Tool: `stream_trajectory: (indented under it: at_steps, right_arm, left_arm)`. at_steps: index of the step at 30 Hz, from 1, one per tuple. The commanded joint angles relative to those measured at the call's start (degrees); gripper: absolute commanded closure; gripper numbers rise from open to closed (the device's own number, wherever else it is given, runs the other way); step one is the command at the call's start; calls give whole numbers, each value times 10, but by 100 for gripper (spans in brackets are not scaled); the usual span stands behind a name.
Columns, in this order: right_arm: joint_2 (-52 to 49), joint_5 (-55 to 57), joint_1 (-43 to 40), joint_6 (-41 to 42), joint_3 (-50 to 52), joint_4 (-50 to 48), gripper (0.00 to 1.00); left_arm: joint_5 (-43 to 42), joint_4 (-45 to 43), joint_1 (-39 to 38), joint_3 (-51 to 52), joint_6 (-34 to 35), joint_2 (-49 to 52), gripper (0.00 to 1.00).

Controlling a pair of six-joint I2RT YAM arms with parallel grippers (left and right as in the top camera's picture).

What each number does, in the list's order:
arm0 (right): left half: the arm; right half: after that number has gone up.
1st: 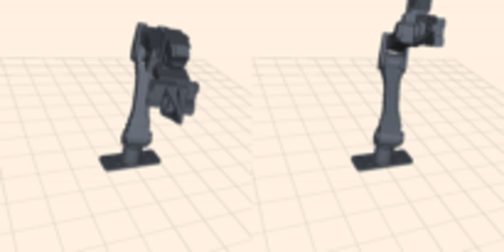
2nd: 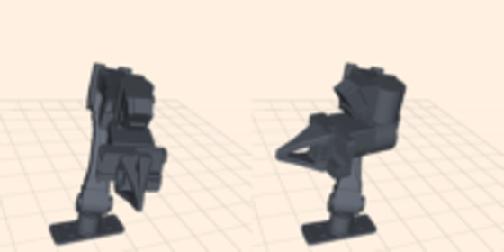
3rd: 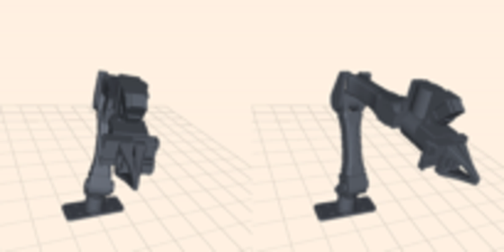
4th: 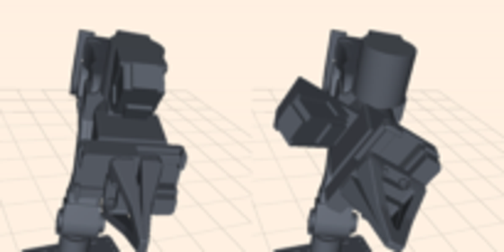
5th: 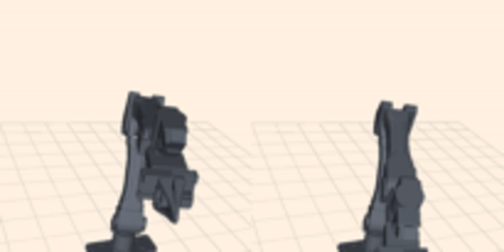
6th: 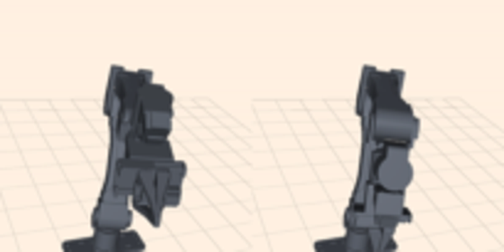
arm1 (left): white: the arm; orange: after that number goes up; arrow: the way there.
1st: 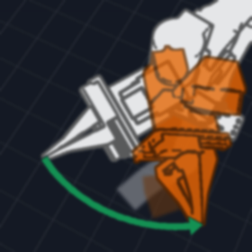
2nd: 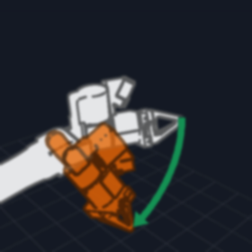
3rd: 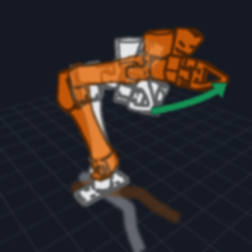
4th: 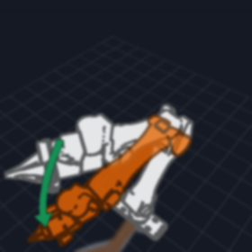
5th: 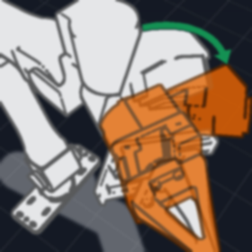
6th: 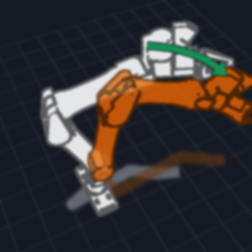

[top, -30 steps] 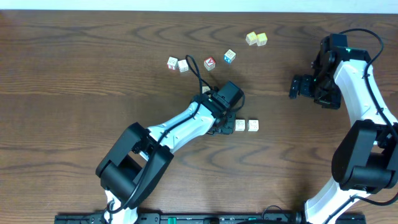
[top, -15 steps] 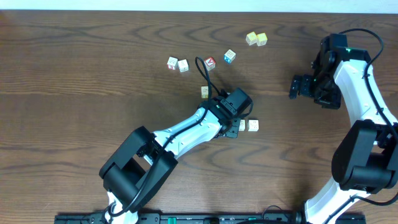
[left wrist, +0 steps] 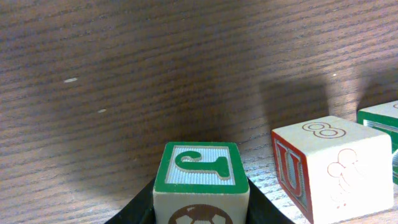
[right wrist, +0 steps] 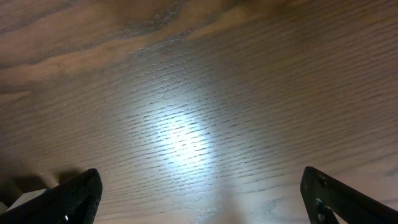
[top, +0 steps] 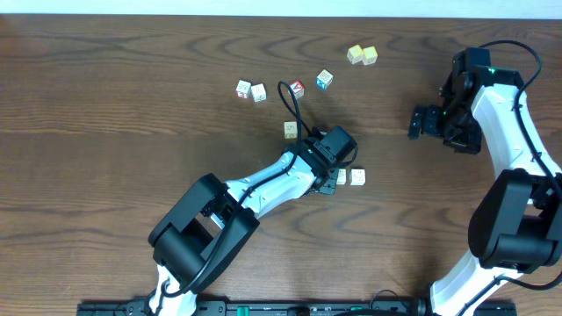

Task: Lift 4 blocks
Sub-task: 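Lower the soccer-ball block beside the left 8 block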

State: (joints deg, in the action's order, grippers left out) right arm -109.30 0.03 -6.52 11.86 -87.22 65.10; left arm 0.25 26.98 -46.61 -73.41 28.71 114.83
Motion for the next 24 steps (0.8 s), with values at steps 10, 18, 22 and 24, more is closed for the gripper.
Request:
stream_trajectory:
  at_steps: [10,18,22,24]
  right_arm:
    - [0,6,-1,-6,-7,0,1]
    - [0,6,-1,-6,-7,0,1]
    - [0,6,-1,-6,-7,0,1]
    - [0,6,-1,-6,-7,0,1]
  left_arm:
    - [9,38,1,-20,7,15,57]
    - [9,39,3,-20,7,15,56]
    - [9,59,10,-26,7,7,56]
    - [8,74,17,-29,7,-7,56]
